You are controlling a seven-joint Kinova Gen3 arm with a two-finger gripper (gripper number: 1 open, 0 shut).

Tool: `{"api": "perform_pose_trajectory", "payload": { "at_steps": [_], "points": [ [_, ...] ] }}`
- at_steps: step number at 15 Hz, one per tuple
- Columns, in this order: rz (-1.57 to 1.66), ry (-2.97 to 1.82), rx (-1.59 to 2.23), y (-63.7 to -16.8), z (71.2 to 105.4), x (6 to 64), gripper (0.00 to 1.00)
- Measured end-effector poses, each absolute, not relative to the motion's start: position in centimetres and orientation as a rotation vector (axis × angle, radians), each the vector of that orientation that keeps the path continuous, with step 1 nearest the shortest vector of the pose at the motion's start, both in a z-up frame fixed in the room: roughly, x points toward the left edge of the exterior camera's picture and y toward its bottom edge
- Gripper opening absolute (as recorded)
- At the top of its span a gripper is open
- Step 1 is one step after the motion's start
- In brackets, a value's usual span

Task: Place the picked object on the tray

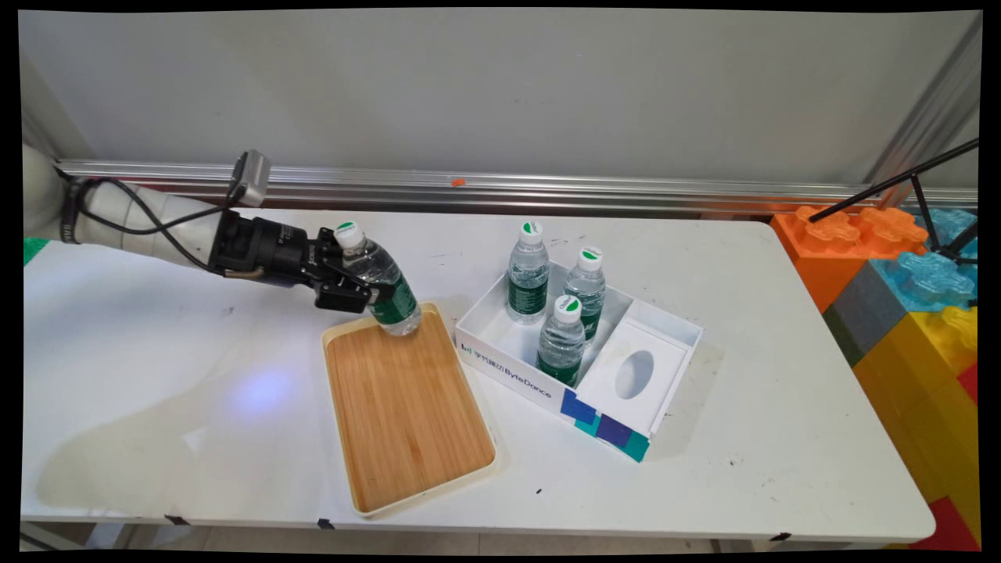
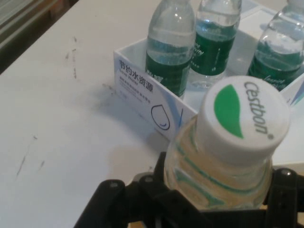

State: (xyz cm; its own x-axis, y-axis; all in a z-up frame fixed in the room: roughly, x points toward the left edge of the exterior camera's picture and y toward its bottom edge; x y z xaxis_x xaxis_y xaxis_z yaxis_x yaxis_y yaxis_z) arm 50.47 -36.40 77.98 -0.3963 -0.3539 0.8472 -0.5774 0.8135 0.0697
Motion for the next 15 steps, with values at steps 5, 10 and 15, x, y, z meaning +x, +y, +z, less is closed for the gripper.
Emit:
{"api": "perform_pose_trajectory", "payload": {
  "at_steps": [5,10,15],
  "points": [
    [0.292,-2.036,0.704,-37.1,76.8,49.5,0.0],
    [0.305,-2.049,0.724,-38.2,75.6,48.8,0.0],
    [0.309,-2.058,0.743,-38.8,74.9,48.4,0.0]
  ]
}}
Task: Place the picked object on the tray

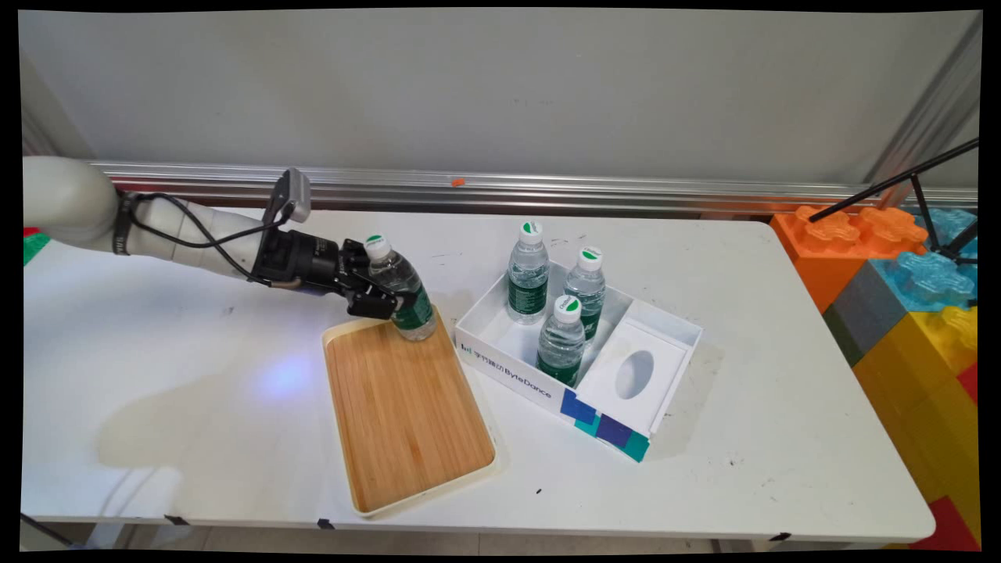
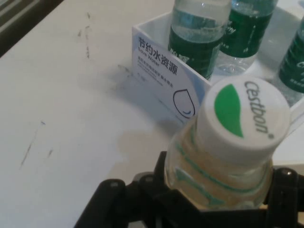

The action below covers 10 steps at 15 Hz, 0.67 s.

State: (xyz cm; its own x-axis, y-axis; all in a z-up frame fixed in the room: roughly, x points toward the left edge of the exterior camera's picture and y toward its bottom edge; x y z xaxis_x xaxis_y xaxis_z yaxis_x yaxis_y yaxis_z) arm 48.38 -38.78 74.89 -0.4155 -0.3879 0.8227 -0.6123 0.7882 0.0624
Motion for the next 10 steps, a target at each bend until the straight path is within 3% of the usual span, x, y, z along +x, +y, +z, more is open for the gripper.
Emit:
{"api": "perform_pose_trajectory", "payload": {
  "at_steps": [10],
  "points": [
    [0.297,-2.072,0.761,-38.8,74.4,47.0,0.0]
  ]
}}
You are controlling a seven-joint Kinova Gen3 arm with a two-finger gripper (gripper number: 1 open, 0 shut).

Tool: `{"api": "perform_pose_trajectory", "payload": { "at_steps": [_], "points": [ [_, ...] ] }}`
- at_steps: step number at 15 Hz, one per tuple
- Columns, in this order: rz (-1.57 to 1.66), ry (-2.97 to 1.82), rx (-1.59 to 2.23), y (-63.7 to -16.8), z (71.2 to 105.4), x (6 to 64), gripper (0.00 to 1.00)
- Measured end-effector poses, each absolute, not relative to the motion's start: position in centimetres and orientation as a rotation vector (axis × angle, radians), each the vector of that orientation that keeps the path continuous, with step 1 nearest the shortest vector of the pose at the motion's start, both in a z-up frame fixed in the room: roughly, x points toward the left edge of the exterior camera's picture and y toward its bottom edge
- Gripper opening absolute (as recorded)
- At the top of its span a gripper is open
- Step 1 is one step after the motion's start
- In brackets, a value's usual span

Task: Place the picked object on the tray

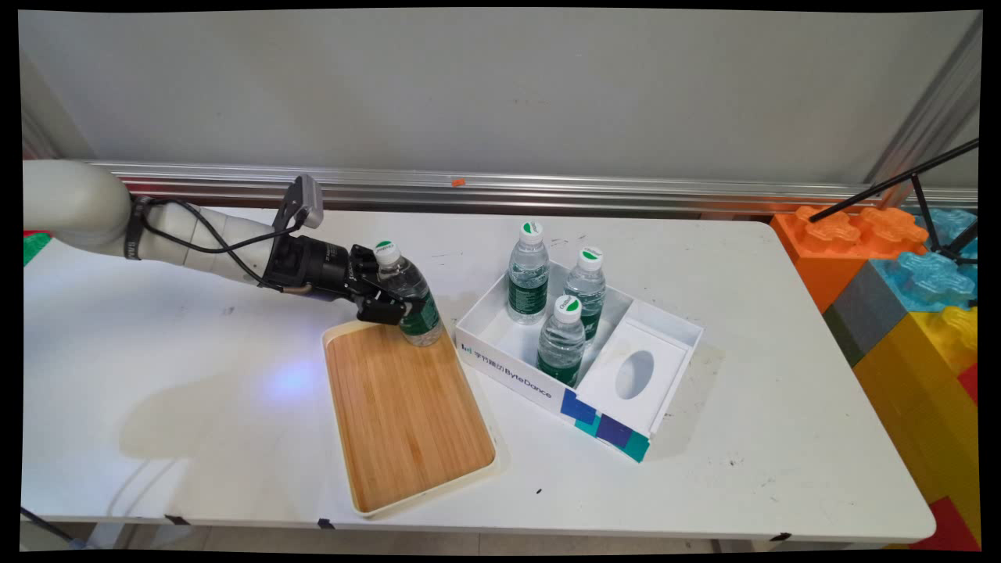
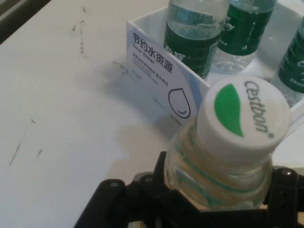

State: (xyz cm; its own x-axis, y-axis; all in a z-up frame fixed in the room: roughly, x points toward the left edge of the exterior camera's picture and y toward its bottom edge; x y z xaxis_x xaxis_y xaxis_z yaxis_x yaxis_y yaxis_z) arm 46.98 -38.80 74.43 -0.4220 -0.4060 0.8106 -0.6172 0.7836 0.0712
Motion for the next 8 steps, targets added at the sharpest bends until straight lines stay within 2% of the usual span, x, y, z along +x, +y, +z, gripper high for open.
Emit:
{"api": "perform_pose_trajectory", "payload": {
  "at_steps": [3,4,8],
  "points": [
    [0.304,-2.083,0.753,-38.79,74.3,46.83,0.0],
    [0.309,-2.085,0.747,-38.84,74.29,46.75,1.0],
    [0.322,-2.09,0.738,-38.84,74.25,46.74,1.0]
  ]
}}
